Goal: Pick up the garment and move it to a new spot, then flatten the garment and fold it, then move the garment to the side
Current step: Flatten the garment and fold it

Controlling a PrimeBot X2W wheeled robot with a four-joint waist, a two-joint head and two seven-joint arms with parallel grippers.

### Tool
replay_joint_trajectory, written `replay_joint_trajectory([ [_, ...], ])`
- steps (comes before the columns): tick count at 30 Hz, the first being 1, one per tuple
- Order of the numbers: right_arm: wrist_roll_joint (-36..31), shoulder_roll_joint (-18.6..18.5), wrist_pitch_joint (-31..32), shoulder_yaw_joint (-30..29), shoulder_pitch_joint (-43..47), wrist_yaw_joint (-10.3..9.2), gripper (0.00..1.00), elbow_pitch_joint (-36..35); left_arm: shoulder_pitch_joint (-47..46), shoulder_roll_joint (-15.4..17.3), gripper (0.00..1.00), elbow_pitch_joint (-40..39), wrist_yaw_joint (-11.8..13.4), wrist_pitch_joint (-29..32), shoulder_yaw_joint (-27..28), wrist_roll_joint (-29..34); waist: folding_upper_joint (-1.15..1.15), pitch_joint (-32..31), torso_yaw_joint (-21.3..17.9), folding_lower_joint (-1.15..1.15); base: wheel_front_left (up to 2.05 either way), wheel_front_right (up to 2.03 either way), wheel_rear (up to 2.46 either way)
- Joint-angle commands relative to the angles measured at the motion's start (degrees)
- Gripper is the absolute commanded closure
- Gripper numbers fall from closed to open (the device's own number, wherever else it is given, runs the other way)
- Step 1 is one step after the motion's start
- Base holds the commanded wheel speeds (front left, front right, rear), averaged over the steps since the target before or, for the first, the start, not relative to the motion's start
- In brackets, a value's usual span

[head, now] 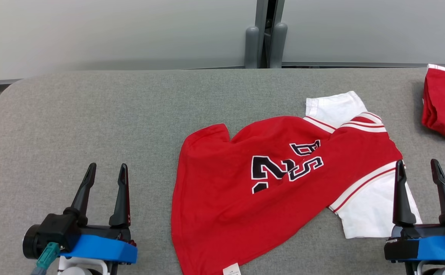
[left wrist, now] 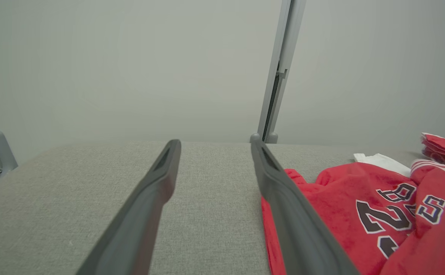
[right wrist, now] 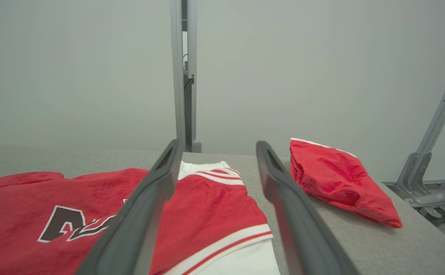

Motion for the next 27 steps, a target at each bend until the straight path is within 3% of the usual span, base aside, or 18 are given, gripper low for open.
replay_joint_trajectory([
  [1, -0.1, 0.3, -0.1, 0.3, 0.8, -0.02, 0.00, -0.4, -0.1, 0.2, 0.00, 0.3, -0.1, -0.3, 0.1, 0.2, 0.00, 0.0, -0.2, 0.00, 0.00, 0.00, 0.00],
  [10, 0.1, 0.7, 0.1, 1.7, -0.9, -0.02, 0.00, 0.1, -10.4, 0.5, 0.00, 4.7, -1.4, 1.7, -3.9, 0.2, 0.00, 1.9, -0.8, 0.00, 0.00, 0.00, 0.00],
  [21, 0.5, 0.8, 0.6, 2.9, -3.7, -0.03, 0.00, 2.4, -27.1, 3.0, 0.00, 18.3, -2.3, 10.9, -12.4, -1.4, 0.00, 5.9, -4.7, 0.00, 0.00, 0.00, 0.00],
  [27, 0.7, 0.8, 0.4, 2.4, -4.4, -0.02, 0.00, 2.9, -30.7, 5.1, 0.00, 25.8, -2.3, 17.3, -19.5, -6.5, 0.00, 7.6, -6.5, 0.00, 0.00, 0.00, 0.00],
])
